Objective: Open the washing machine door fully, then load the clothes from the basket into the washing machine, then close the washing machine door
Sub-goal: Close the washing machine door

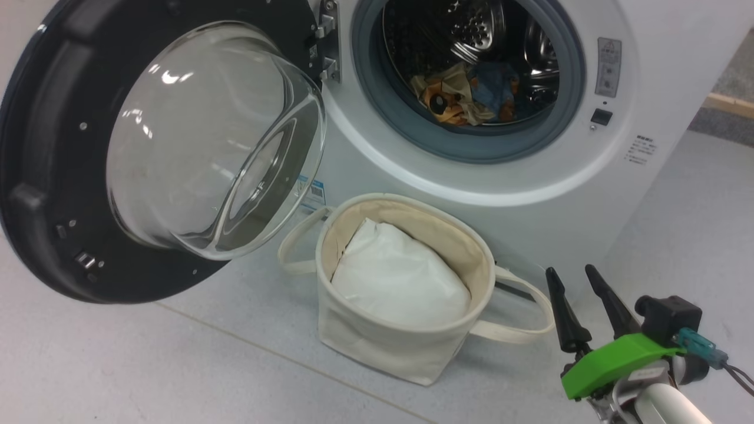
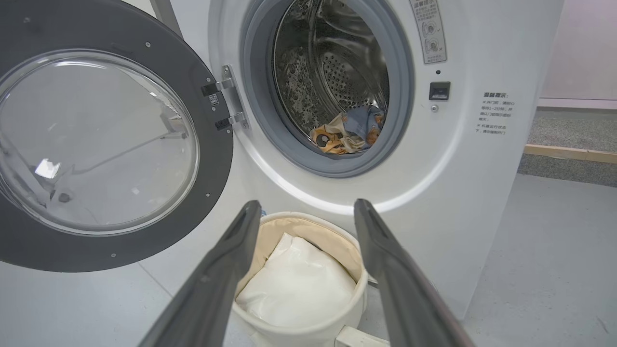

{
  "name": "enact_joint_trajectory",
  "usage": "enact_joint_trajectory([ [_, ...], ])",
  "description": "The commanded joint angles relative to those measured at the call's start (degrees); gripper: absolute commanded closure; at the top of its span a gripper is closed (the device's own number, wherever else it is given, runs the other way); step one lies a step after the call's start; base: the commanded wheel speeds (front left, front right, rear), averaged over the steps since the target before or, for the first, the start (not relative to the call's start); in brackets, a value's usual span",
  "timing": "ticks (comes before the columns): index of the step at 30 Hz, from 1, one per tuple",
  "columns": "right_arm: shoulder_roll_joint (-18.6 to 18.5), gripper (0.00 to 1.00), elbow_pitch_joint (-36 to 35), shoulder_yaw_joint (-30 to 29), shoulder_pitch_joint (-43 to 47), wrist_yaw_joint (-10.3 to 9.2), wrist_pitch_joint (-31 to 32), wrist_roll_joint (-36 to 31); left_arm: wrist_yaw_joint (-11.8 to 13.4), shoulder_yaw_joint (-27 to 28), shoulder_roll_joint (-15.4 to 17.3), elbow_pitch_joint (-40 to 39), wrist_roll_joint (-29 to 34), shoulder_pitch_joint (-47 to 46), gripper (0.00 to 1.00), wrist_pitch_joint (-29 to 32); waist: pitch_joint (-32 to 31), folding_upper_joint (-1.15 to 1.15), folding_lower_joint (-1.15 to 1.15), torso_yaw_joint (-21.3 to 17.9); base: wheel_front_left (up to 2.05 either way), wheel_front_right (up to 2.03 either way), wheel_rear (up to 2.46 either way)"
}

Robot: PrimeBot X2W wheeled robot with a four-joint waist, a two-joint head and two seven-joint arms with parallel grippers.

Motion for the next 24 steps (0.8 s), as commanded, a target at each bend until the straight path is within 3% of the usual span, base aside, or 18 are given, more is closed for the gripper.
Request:
enact_joint_trajectory([
  [1, -1.07, 0.0, -2.07, 0.48, -2.11, 0.03, -0.5, -0.37, -0.58, 1.14, 3.21, -1.42, -0.32, -2.9, 1.0, 0.51, 0.81, 0.0, 0.0, -0.33, 0.0, 0.0, 0.0],
  [12, 0.02, 0.0, -2.22, -0.64, -3.26, 0.03, -0.22, -1.93, -0.99, -0.01, 2.52, 1.73, -2.55, -4.68, 1.0, 8.66, 3.95, 0.0, 0.0, 0.33, 0.0, 0.0, 0.0],
  [24, 1.72, 0.0, -0.46, -1.1, -2.54, 0.03, -0.57, -1.63, -1.16, -3.53, -0.53, -1.48, -4.19, -1.57, 1.0, 22.32, 2.83, 0.0, 0.0, 2.82, 0.0, 0.0, 0.0],
])
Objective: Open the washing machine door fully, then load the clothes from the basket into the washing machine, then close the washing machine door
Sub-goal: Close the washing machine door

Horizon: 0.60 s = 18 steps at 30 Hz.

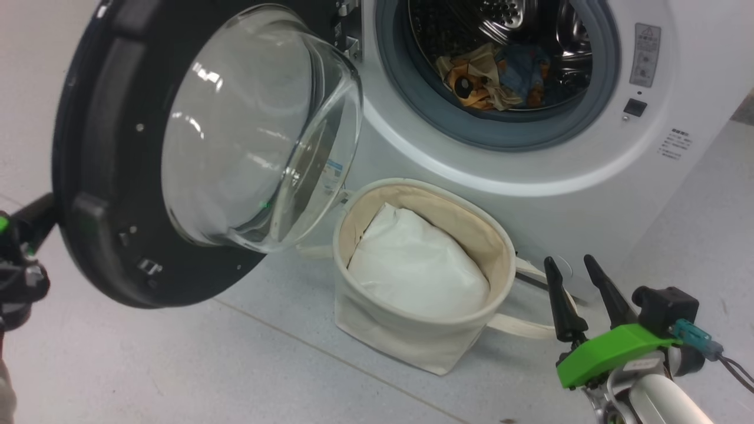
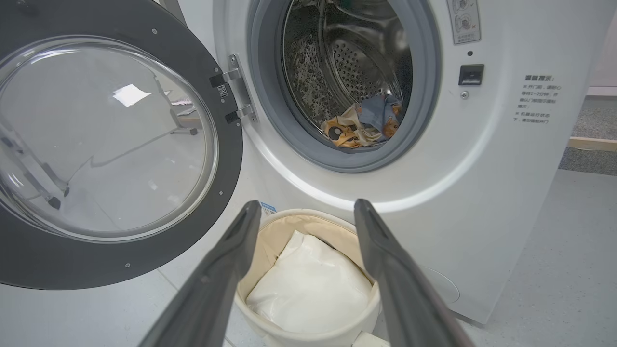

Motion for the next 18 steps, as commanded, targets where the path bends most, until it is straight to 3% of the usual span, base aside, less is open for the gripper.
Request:
enact_joint_trajectory([
  [1, 0.09, 0.0, -1.27, 0.51, -0.92, 0.03, -0.66, -0.13, -0.37, -0.1, 2.05, -2.84, -0.37, 0.11, 1.0, 1.6, -0.38, 0.0, 0.0, 0.35, 0.0, 0.0, 0.0],
  [8, 0.94, 0.0, -0.44, -0.38, 0.17, 0.03, -0.75, 0.34, 0.08, -1.65, -1.56, -9.54, -1.63, 3.27, 1.0, 7.77, -1.69, 0.0, 0.0, 1.83, 0.0, 0.0, 0.0],
  [18, 1.96, 0.0, -0.89, -1.18, 1.38, 0.03, -0.77, 0.49, 5.74, -6.33, -9.07, -28.37, -1.12, 11.53, 1.0, 14.76, -3.19, 0.0, 0.0, 1.81, 0.0, 0.0, 0.0],
])
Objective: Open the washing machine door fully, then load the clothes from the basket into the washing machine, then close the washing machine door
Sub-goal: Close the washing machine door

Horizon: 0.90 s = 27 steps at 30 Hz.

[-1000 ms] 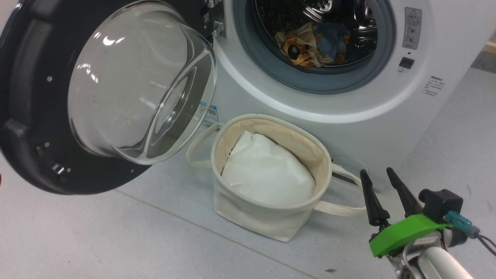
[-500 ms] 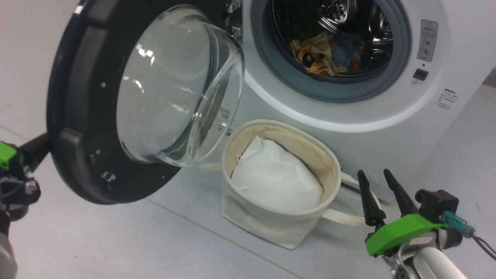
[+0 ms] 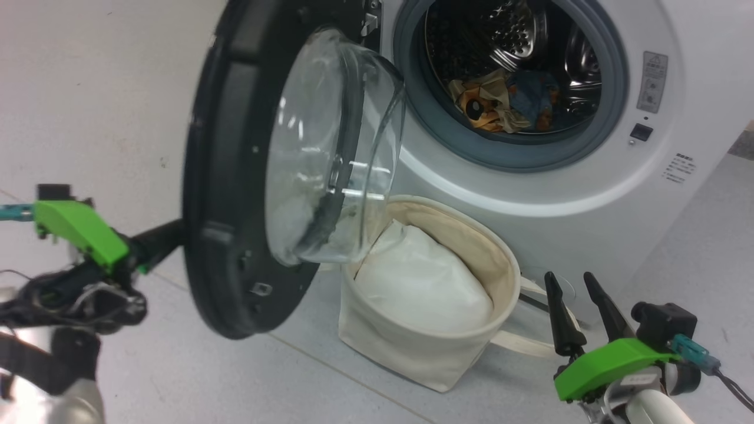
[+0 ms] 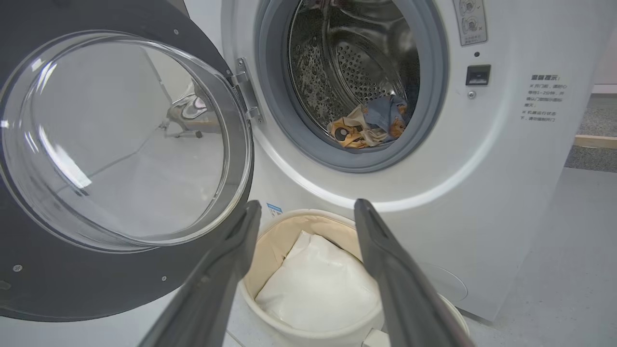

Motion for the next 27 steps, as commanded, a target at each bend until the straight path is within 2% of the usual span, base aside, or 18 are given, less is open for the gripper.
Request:
enact_joint_trajectory([
  [1, 0.01, 0.0, -1.86, 0.62, -0.81, 0.03, -0.72, 0.21, 1.0, 0.18, 0.31, -5.47, 0.08, -0.41, 1.0, 1.63, -0.12, 0.0, 0.0, -0.41, 0.0, 0.0, 0.0],
  [7, -0.17, 0.0, -1.9, 0.79, -0.75, 0.03, -0.73, -0.23, 5.9, -2.22, -3.36, -19.71, -0.16, 5.62, 1.0, 5.31, -0.04, 0.0, 0.0, -2.44, 0.0, 0.0, 0.0],
  [11, -0.06, 0.0, -2.12, 0.54, -0.98, 0.03, -0.73, -0.43, 8.16, -3.47, -4.64, -25.96, 0.12, 8.31, 1.0, 6.12, 0.33, 0.0, 0.0, -4.75, 0.0, 0.0, 0.0],
  [16, 0.14, 0.0, -2.41, 0.59, -1.48, 0.03, -0.73, -1.09, 9.11, -4.28, -5.34, -29.5, 0.33, 10.12, 1.0, 6.17, 0.87, 0.0, 0.0, -9.1, 0.0, 0.0, 0.0],
  [27, -0.04, 0.0, -2.82, 0.09, -0.91, 0.03, -0.73, -1.6, 8.8, -4.14, -5.55, -31.31, 1.1, 10.75, 1.0, 4.22, 1.15, 0.0, 0.0, -19.64, 0.0, 0.0, 0.0],
])
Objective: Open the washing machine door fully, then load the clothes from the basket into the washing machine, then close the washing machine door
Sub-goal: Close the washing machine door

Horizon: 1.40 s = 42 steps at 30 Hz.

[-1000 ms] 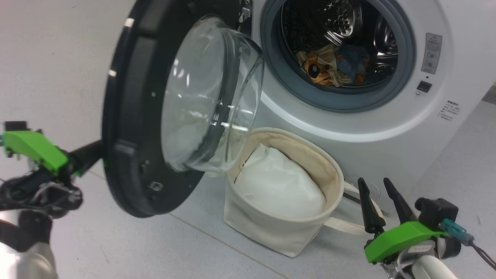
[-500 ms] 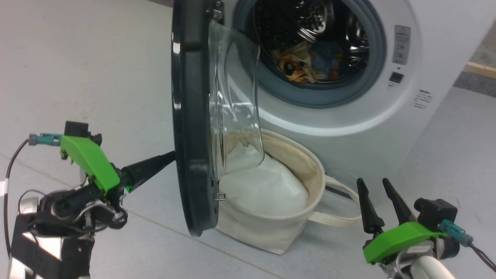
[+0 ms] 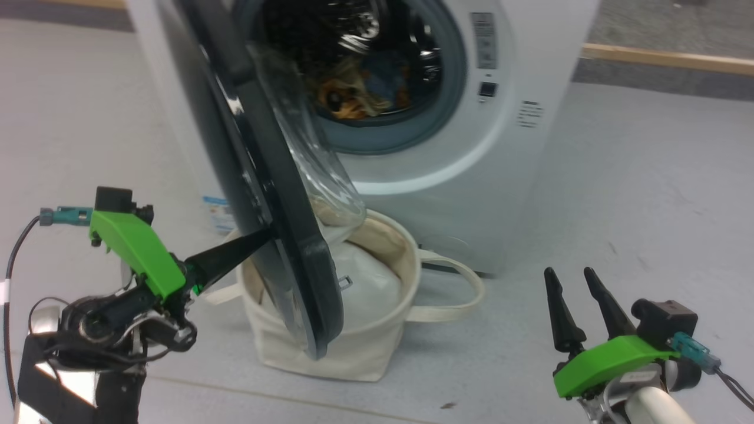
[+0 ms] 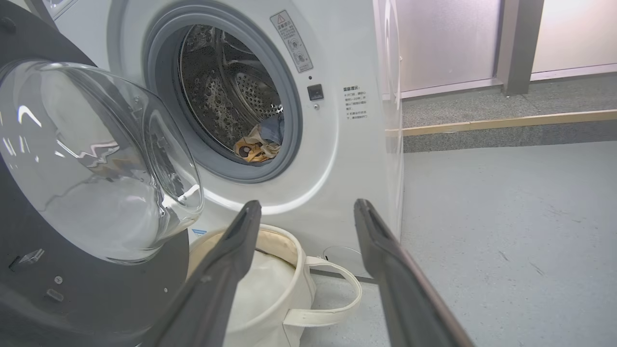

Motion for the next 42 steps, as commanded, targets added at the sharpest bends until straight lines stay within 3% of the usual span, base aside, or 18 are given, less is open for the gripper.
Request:
enact_joint_trajectory([
  [1, -0.46, 0.0, -2.09, 0.7, -0.95, 0.03, -0.72, -0.38, -0.38, 1.59, 0.73, -2.43, 0.31, -1.96, 1.0, -0.13, 0.32, 0.0, 0.0, -3.28, 0.0, 0.0, 0.0],
  [17, -0.26, 0.0, -3.39, 0.06, -1.45, 0.03, -0.72, -1.24, -2.29, 6.73, 2.77, 1.68, 1.03, -5.05, 1.0, -6.95, 2.76, 0.0, 0.0, -17.96, 0.0, 0.0, 0.0],
  [25, 0.79, 0.0, -4.2, -0.49, -2.25, 0.03, -0.72, -1.82, -3.86, 8.45, 4.17, 5.78, 1.05, -8.45, 1.0, -9.61, 5.11, 0.0, 0.0, -22.59, 0.0, 0.0, 0.0],
  [33, 1.35, 0.0, -4.38, -1.02, -2.34, 0.03, -0.72, -2.18, -5.42, 8.37, 4.5, 8.83, 1.24, -10.22, 1.0, -10.81, 5.49, 0.0, 0.0, -21.5, 0.0, 0.0, 0.0],
  [42, 1.01, 0.0, -3.92, -0.42, -2.8, 0.03, -0.72, -2.01, -6.87, 7.29, 3.48, 9.87, 1.64, -9.1, 1.0, -11.43, 4.96, 0.0, 0.0, -14.42, 0.0, 0.0, 0.0],
])
